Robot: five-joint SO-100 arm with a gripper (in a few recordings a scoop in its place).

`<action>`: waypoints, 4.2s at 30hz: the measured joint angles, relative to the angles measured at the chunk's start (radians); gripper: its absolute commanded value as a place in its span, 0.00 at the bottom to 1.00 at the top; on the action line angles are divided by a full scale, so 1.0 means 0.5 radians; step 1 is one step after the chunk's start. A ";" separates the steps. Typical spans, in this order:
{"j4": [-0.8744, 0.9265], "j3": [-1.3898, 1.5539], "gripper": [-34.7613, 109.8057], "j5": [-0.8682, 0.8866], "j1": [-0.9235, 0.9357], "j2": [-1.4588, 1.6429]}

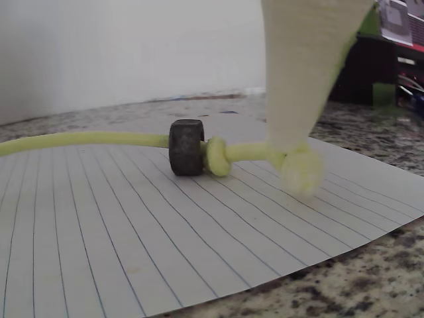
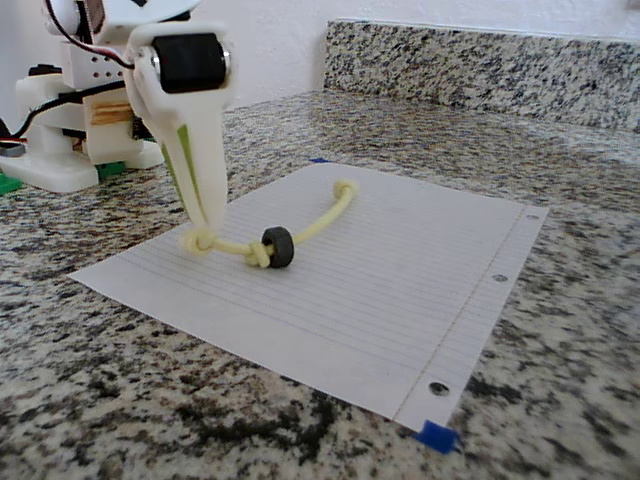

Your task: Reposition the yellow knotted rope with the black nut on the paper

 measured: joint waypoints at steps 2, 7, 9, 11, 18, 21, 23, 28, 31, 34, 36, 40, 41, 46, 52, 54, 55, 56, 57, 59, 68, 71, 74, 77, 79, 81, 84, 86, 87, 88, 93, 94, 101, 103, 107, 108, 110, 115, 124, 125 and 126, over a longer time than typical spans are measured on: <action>-0.006 0.000 0.47 0.000 0.000 -0.028; -0.021 -0.003 0.47 0.000 -0.009 -0.092; -0.043 -0.003 0.47 0.000 -0.009 -0.104; -0.071 -0.003 0.47 0.000 0.006 -0.120; -0.117 -0.009 0.47 0.000 0.006 -0.190; -0.126 -0.009 0.47 0.000 0.009 -0.221; -0.141 -0.009 0.47 0.000 0.028 -0.230; -0.193 -0.009 0.45 0.000 0.046 -0.230; -0.227 -0.009 0.44 0.000 0.061 -0.230; -0.236 -0.009 0.44 0.000 0.067 -0.230; -0.245 -0.009 0.44 0.000 0.067 -0.242; -0.258 -0.009 0.44 0.000 0.067 -0.264; -0.264 -0.009 0.44 0.000 0.067 -0.270; -0.276 -0.043 0.44 0.000 0.086 -0.288; -0.270 -0.123 0.44 0.000 0.089 -0.374; -0.264 -0.138 0.44 0.000 0.089 -0.393; -0.264 -0.144 0.44 0.000 0.089 -0.396; -0.261 -0.147 0.43 0.000 0.089 -0.405; -0.258 -0.150 0.42 0.000 0.089 -0.411; -0.255 -0.166 0.36 0.000 0.095 -0.423; -0.255 -0.169 0.24 0.000 0.104 -0.430; -0.255 -0.169 0.24 0.000 0.104 -0.430; -0.255 -0.169 0.24 0.000 0.135 -0.405; -0.255 -0.169 0.24 0.000 0.184 -0.264; -0.267 -0.169 0.24 0.000 0.230 -0.117; -0.307 -0.169 0.24 0.003 0.279 0.061; -0.353 -0.166 0.24 0.015 0.325 0.337; -0.365 -0.141 0.24 0.077 0.334 0.522; -0.371 -0.123 0.24 0.107 0.334 0.598; -0.377 -0.095 0.24 0.153 0.331 0.681; -0.472 0.181 0.24 0.549 0.322 1.126; -0.488 0.233 0.24 0.653 0.322 1.209; -0.488 0.362 0.24 1.488 0.301 1.638; -0.488 0.362 0.24 1.752 0.298 1.684; -0.472 0.362 0.24 2.384 0.255 1.718; -0.445 0.362 0.24 2.568 0.245 1.727; -0.408 0.362 0.24 2.958 0.249 1.761; -0.347 0.362 0.24 3.810 0.172 1.847; -0.301 0.362 0.24 4.860 -0.249 1.951; -0.301 0.362 0.24 4.982 -0.313 1.951; -0.298 0.362 0.24 5.096 -0.371 1.951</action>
